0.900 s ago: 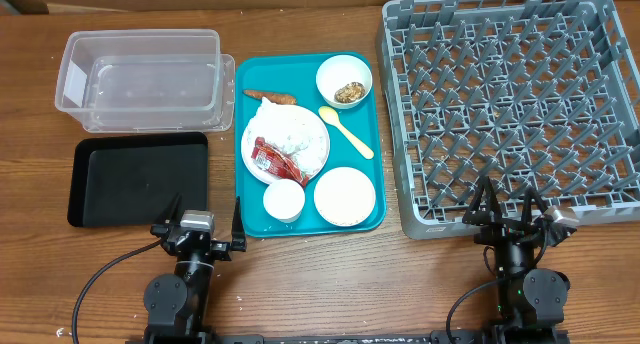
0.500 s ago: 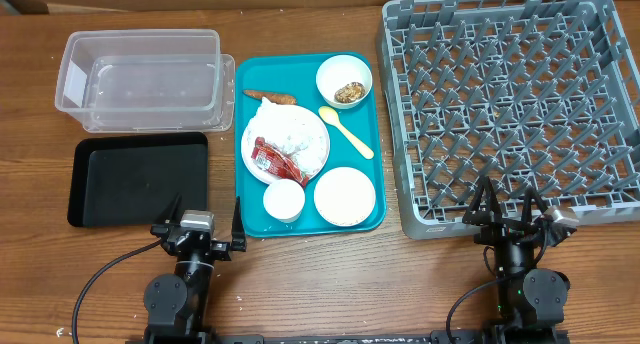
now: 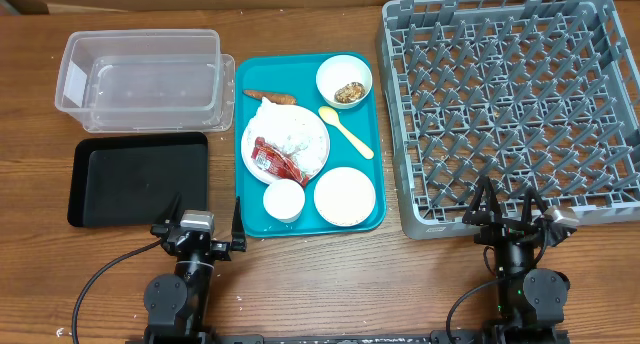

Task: Sort waste into correct bins and load items into the dishwasher
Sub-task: 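Move the left gripper over the tissue on the white plate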

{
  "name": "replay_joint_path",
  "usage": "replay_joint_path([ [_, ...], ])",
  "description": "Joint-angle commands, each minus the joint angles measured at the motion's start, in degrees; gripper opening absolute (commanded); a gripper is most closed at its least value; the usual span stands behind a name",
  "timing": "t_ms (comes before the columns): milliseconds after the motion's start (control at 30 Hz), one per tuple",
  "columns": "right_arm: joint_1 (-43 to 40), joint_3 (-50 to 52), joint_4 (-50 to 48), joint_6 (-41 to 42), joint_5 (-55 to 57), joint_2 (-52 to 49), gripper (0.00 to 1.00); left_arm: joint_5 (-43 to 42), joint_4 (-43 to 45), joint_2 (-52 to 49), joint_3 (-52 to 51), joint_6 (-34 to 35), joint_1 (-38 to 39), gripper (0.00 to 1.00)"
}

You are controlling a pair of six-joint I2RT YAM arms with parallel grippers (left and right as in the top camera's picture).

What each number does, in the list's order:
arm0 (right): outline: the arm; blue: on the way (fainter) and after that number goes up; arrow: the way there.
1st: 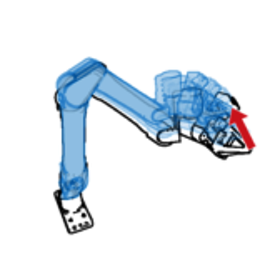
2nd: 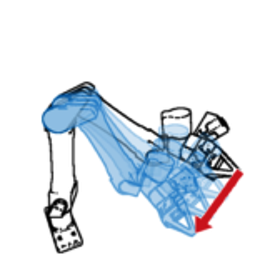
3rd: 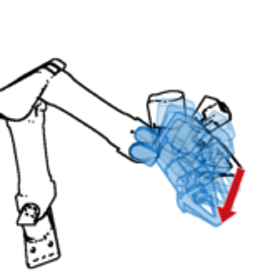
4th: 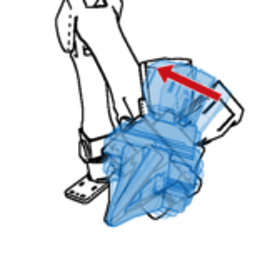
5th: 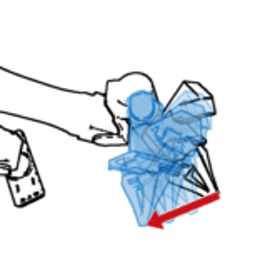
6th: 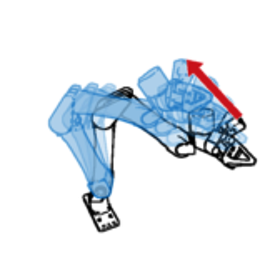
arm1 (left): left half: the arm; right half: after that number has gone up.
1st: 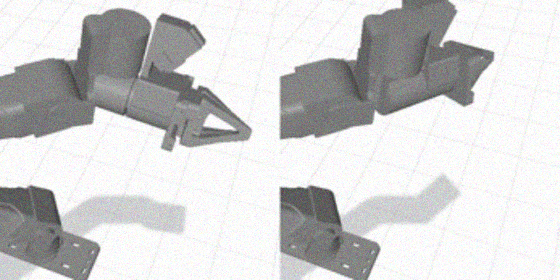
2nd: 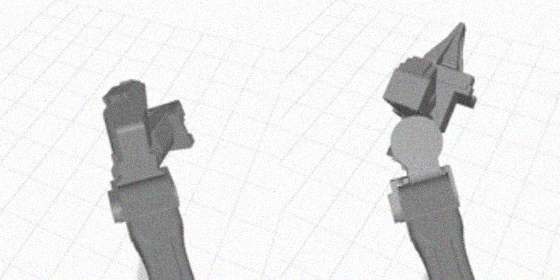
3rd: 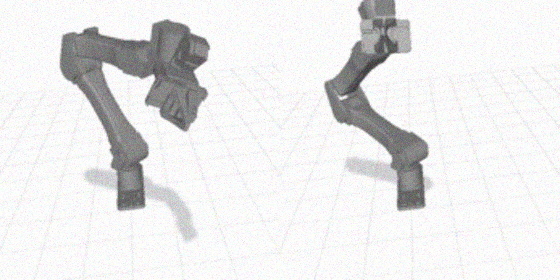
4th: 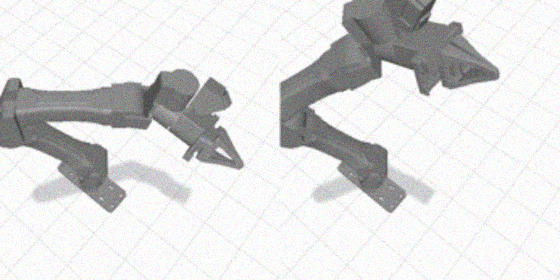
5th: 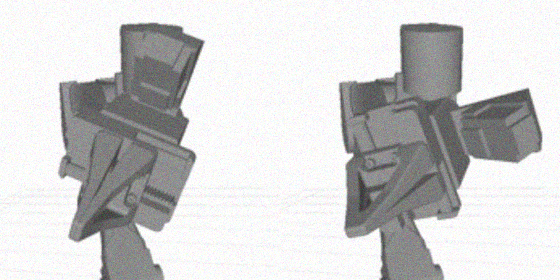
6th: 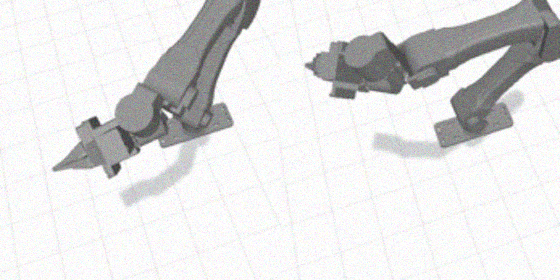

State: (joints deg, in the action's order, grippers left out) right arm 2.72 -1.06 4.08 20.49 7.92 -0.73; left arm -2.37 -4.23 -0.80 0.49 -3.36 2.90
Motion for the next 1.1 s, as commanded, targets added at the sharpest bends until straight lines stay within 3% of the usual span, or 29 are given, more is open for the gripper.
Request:
replay_joint_path([
  [0, 0.26, 0.61, -0.33, -0.59, 0.11, 0.57, 1.0, -0.61, 0.0, 0.17, -0.22, -0.07, 0.13, 1.0],
  [933, 0.26, 0.57, -0.61, -0.87, -0.94, 0.57, 1.0, -1.25, 0.79, 0.15, -0.22, 0.98, 0.13, 1.0],
  [1067, 0.26, -0.09, 0.37, -5.84, -7.13, 0.55, 1.0, -1.77, 3.32, 0.15, 0.22, 3.43, 0.13, 1.0],
])
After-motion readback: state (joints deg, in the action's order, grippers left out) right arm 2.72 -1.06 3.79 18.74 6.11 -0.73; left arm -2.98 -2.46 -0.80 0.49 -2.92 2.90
